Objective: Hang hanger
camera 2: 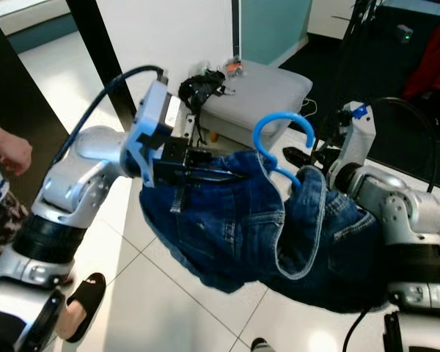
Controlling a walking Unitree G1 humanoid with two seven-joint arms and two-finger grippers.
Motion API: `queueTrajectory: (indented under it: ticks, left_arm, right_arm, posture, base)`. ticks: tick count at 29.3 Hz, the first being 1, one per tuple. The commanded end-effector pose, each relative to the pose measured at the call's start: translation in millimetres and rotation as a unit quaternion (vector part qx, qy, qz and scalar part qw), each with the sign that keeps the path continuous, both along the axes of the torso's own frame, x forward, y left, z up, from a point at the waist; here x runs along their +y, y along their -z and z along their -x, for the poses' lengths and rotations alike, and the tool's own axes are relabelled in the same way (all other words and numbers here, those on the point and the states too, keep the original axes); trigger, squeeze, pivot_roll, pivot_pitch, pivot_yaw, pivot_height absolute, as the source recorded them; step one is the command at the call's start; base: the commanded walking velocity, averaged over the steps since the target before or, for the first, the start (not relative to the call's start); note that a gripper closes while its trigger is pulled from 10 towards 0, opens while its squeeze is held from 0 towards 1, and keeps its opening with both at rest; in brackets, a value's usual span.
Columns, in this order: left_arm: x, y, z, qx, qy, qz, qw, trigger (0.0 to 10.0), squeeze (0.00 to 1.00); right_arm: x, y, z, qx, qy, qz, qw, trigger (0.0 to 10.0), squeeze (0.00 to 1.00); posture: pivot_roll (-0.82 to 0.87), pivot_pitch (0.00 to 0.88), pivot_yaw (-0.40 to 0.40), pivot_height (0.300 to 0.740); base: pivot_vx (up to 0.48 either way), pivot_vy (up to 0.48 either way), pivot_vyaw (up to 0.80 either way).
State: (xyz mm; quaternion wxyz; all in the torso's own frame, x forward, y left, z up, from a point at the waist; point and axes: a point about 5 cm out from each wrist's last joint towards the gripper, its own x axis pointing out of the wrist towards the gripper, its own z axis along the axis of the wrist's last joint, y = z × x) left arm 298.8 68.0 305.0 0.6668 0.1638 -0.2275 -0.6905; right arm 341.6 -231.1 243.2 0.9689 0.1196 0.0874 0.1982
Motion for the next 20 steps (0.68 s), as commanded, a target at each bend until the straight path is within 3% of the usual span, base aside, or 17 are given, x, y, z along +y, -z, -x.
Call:
queueTrajectory:
  ticks: [1,3,5,8,14,16,20]
  left_arm:
    - [3.6,-10,-0.3,-0.006,-0.007,0.051,0.999,10.0,0.0]
    - [5.0,-7,-3.1,0.0,-0.019,0.054,0.998,10.0,0.0]
    - [12.4,9,-9.0,0.025,-0.054,0.055,0.997,10.0,0.0]
    - [24.2,31,-10.7,0.06,-0.088,0.054,0.993,10.0,0.0]
    - [35.2,52,-11.3,0.087,-0.126,0.05,0.987,10.0,0.0]
    - [48.9,68,-15.8,0.11,-0.173,0.051,0.977,10.0,0.0]
    - [57.5,77,-19.1,0.126,-0.204,0.056,0.969,10.0,0.0]
  right_arm:
    - [-8.6,-4,3.0,-0.035,0.019,-0.022,0.999,10.0,1.0]
    - [-15.3,-7,4.0,-0.056,0.039,-0.035,0.997,10.0,1.0]
    - [-36.6,-18,14.9,-0.114,0.089,-0.099,0.985,10.0,1.0]
    - [-53.9,-28,35.2,-0.175,0.104,-0.161,0.966,10.0,1.0]
    - [-69.8,-31,53.8,-0.218,0.116,-0.177,0.953,10.0,1.0]
    - [-88.3,-24,66.4,-0.229,0.158,-0.182,0.943,10.0,1.0]
    - [-98.3,-17,73.2,-0.228,0.189,-0.176,0.939,10.0,1.0]
  posture:
    - [-0.02,0.159,0.024,0.74]
    - [-0.02,0.159,0.024,0.74]
    - [-0.01,0.165,0.028,0.74]
    - [-0.01,0.167,0.029,0.74]
    - [-0.02,0.162,0.024,0.74]
    - [-0.02,0.158,0.022,0.74]
    - [-0.02,0.16,0.024,0.74]
  base:
    - [0.0,0.0,0.0]
    - [0.0,0.0,0.0]
    - [0.0,0.0,0.0]
    - [0.0,0.0,0.0]
    - [0.0,0.0,0.0]
    - [0.0,0.0,0.0]
    - [0.0,0.0,0.0]
